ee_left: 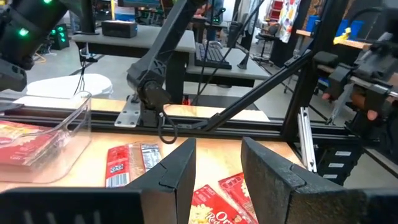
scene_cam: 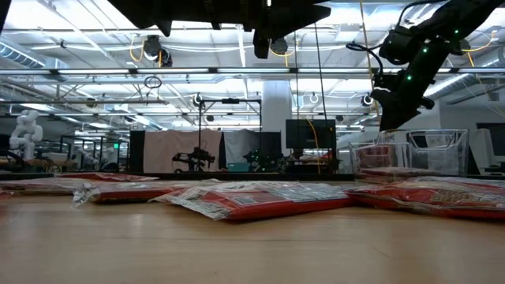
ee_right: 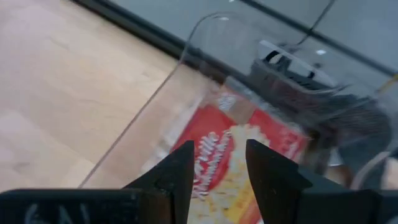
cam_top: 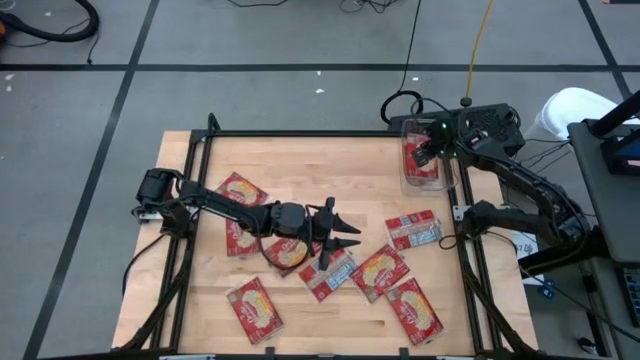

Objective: Sort popcorn bags into baskets
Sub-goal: Put the red popcorn bag into the transparent bin

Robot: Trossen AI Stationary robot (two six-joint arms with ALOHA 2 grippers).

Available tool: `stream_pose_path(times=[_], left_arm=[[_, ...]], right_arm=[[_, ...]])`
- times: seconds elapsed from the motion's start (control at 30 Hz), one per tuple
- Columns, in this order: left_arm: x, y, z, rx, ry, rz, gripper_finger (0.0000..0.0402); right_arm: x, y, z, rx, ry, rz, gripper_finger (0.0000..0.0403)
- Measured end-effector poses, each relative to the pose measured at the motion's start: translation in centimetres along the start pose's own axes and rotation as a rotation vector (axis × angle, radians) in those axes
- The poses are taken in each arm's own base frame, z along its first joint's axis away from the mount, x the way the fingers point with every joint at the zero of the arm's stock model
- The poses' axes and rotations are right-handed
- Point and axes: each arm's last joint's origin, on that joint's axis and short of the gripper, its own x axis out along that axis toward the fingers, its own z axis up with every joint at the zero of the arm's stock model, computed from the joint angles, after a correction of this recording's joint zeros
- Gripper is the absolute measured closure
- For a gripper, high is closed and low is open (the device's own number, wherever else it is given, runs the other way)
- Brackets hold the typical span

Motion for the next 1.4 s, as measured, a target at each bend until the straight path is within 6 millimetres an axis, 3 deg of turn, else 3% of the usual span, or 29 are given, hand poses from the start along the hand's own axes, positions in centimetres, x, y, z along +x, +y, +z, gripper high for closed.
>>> stream_pose_path(times=[0.17, 0.47, 0.6, 0.8, 1.1, 1.4], left_arm=[[0.0, 0.0, -0.2, -0.005, 0.021, 0.002, 0.027], [0.0, 0.1, -0.8, -0.062, 0.08, 0.034, 0.027], [-0.1, 0.1, -1.0, -0.052, 0.098, 0.041, 0.027], [-0.4, 0.0, -2.5, -0.083, 0.232, 0.166, 0.027], [-2.1, -2.3, -5.8, -0.076, 0.52, 0.402, 0.027], [-3.2, -2.6, -6.9, -0.207, 0.623, 0.501, 0.027]], right_arm=[[-1.7, 0.9, 0.2, -0.045, -0.08, 0.006, 0.0264], [-7.8, 4.2, -0.9, -0.054, -0.303, 0.429, 0.0264], [-9.4, 5.8, -1.9, -0.088, -0.35, 0.574, 0.0264], [-9.0, 9.0, -4.6, -0.168, -0.454, 0.777, 0.0264], [-8.0, 13.6, -8.8, -0.304, -0.443, 0.779, 0.0264], [-8.2, 17.8, -11.2, -0.527, -0.493, 0.846, 0.0264]])
